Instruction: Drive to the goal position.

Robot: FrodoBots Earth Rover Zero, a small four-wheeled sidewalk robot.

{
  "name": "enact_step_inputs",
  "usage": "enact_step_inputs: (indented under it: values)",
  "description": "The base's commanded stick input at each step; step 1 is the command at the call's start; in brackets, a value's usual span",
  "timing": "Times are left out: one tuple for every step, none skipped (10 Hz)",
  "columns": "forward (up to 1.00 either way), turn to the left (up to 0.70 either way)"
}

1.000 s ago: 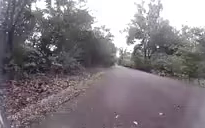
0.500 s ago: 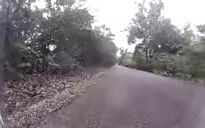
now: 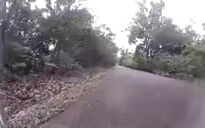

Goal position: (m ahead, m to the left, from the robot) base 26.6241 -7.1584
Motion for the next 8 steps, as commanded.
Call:
enact_step_inputs:
  values:
    - [0.7, 0.0]
    - [0.7, 0.0]
    - [0.7, 0.0]
    - [0.7, 0.0]
    - [0.7, 0.0]
    - [0.7, 0.0]
    - [0.7, 0.0]
    - [0.7, 0.0]
